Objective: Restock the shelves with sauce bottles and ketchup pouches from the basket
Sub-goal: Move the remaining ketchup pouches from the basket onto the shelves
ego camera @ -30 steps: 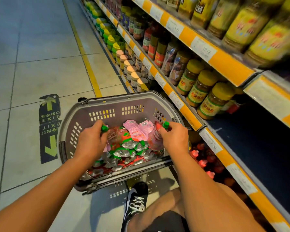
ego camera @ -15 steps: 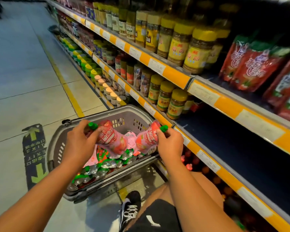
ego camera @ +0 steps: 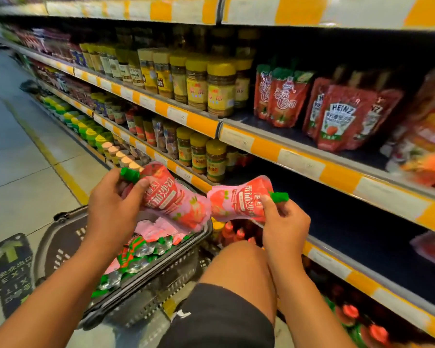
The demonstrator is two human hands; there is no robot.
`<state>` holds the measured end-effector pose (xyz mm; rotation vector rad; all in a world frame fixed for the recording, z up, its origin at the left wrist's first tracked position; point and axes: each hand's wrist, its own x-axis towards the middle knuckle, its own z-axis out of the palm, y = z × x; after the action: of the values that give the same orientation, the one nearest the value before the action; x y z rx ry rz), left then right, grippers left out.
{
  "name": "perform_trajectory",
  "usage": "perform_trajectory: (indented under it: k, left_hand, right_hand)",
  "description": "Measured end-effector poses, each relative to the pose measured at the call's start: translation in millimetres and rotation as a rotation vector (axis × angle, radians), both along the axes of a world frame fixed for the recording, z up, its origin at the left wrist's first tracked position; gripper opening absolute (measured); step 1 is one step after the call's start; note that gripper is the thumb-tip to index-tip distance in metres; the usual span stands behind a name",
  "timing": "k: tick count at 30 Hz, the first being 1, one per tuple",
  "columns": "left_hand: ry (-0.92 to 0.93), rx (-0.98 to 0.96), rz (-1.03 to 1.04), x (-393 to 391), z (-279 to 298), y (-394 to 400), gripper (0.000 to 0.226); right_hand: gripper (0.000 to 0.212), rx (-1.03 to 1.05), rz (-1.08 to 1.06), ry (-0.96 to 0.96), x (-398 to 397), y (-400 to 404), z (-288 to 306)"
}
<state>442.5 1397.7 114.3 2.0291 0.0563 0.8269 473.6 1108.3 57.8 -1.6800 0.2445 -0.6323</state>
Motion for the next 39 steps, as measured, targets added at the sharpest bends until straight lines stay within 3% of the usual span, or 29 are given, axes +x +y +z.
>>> perform_trajectory:
  k: [4, 12, 25, 31, 35, 39]
  left_hand:
    - [-0.022, 0.029, -0.085, 4.5, 12.7, -34.1, 0.015]
    - [0.038, -0.009, -0.322, 10.7, 23.1, -118.5, 0.029]
    - [0.214, 0.104, -0.536, 12.6, -29.5, -267.6, 0.018]
    - [0.378, 0.008, -0.639, 23.0, -40.9, -318.2, 0.030]
    - [0.446, -0.040, -0.670, 33.0, -40.4, -352.6, 0.033]
    - [0.492, -0.085, -0.704, 46.8, -37.5, -380.0, 0.009]
  right_hand:
    - [0.021, 0.013, -0.092, -0.046, -20.8, -49.0, 5.8]
    - [0.029, -0.011, -0.211, -0.043, -50.2, -145.9, 11.4]
    - [0.029, -0.235, -0.204, 0.054, -102.3, -243.5, 5.7]
    - [0.041, -0.067, -0.404, 0.080, -120.2, -290.3, -2.8]
    - [0.036, -0.042, -0.529, 0.071, -131.2, -312.3, 0.2]
    - [0.041, -0.040, -0.617, 0.062, -139.6, -325.6, 4.7]
